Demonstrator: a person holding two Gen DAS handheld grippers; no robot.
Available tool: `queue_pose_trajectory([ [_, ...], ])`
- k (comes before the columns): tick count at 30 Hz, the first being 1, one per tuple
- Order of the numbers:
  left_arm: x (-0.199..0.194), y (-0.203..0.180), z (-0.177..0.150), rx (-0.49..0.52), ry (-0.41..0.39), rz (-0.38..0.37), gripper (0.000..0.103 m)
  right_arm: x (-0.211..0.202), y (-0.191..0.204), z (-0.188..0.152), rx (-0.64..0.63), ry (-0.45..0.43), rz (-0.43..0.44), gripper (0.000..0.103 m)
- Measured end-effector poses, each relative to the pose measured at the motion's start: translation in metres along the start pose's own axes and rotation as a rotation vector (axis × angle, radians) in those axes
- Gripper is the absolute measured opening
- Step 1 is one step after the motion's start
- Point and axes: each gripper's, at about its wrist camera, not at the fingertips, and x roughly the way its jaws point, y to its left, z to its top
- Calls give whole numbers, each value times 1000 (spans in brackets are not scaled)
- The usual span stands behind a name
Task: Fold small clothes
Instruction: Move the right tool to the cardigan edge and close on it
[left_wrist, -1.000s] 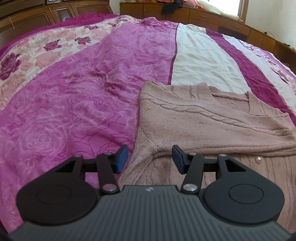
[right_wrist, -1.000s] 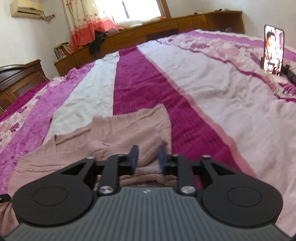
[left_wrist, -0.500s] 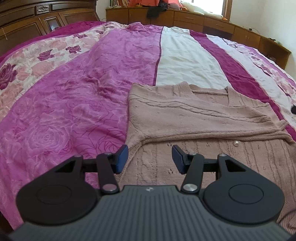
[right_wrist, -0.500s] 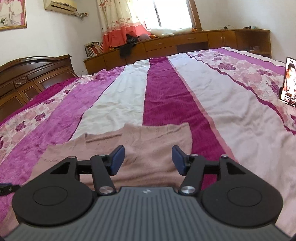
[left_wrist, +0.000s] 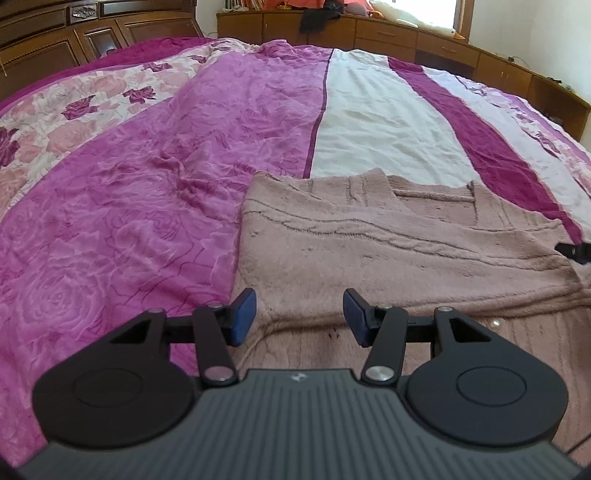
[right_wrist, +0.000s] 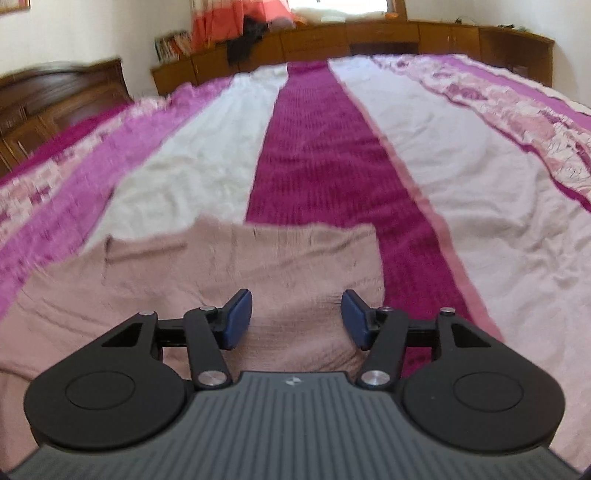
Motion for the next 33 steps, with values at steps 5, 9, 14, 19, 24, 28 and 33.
queue_pose_trajectory([
  [5,14,0,0,4,18,26,54,-11,-3,-5,0,-66,-12,8],
  [9,18,-1,-2,18,12,42,54,-27,-4,-10,-16,-161,-101,8],
  [14,18,-4,-2,34,10,50,54,-3,-9,-19,-44,-70,-82,9],
  [19,6,-1,-2,29,11,21,54,-21,-6,-12,24,-79,-68,24],
  [24,-20,-4,-6,67,-13,-7,54,-69,12,-18,-2,-140,18,48],
  [28,-44,-8,-12,97,-29,-40,54,-110,30,-26,-31,-156,94,54],
  [33,-70,-12,-25,122,-24,-92,54,-161,51,-44,-91,-155,179,56],
])
